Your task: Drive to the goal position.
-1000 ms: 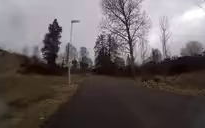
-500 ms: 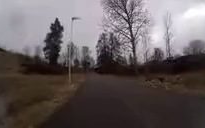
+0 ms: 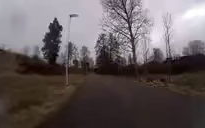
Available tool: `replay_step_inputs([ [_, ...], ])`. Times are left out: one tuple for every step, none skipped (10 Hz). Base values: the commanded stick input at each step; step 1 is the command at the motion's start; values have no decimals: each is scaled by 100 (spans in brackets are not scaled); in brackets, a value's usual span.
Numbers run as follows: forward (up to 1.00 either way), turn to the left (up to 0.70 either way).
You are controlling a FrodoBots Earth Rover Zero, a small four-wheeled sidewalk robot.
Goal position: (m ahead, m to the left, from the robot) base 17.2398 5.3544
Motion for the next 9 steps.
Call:
replay_step_inputs([
  [70, 7],
  [70, 35],
  [70, 35],
  [70, 21],
  [70, 0],
  [70, 0],
  [70, 0],
  [70, 0],
  [70, 0],
])
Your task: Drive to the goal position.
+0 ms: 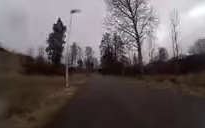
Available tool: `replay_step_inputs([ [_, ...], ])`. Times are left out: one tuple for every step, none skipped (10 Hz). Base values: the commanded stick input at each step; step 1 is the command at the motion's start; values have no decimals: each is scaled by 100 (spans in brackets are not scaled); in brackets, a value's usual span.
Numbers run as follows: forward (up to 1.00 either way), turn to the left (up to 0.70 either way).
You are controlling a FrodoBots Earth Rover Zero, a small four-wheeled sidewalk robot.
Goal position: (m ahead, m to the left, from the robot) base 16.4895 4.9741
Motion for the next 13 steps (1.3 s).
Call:
replay_step_inputs([
  [70, 0],
  [70, 0],
  [70, 0],
  [70, 0],
  [70, 0],
  [70, 0],
  [70, 0],
  [70, 8],
  [70, 18],
  [70, 28],
  [70, 23],
  [70, 0],
  [70, 0],
])
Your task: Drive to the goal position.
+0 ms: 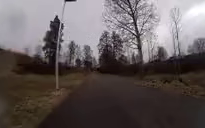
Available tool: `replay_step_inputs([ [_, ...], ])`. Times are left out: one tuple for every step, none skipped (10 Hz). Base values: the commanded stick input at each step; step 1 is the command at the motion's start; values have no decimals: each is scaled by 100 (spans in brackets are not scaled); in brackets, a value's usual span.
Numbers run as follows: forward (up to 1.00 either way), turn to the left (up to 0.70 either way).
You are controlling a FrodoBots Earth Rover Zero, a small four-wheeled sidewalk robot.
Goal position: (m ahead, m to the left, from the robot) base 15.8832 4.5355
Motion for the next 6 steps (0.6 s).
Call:
replay_step_inputs([
  [70, 0],
  [70, 0],
  [70, 0],
  [70, 0],
  [70, 0],
  [70, 0],
])
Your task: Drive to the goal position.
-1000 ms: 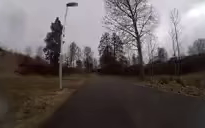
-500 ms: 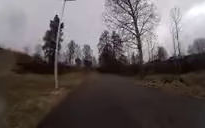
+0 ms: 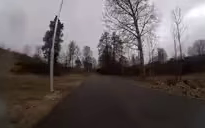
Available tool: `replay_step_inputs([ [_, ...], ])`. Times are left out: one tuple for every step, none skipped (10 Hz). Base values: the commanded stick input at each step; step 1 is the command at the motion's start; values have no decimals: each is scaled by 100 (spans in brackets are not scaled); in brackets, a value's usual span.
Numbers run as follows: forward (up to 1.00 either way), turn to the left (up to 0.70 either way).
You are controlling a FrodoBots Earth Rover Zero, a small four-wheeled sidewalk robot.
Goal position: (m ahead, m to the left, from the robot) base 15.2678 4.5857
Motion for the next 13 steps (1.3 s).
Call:
replay_step_inputs([
  [70, 0],
  [70, 0],
  [70, 0],
  [70, 0],
  [70, 0],
  [70, 0],
  [70, 0],
  [70, 0],
  [70, 0],
  [70, 0],
  [70, 0],
  [70, 0],
  [70, 0],
])
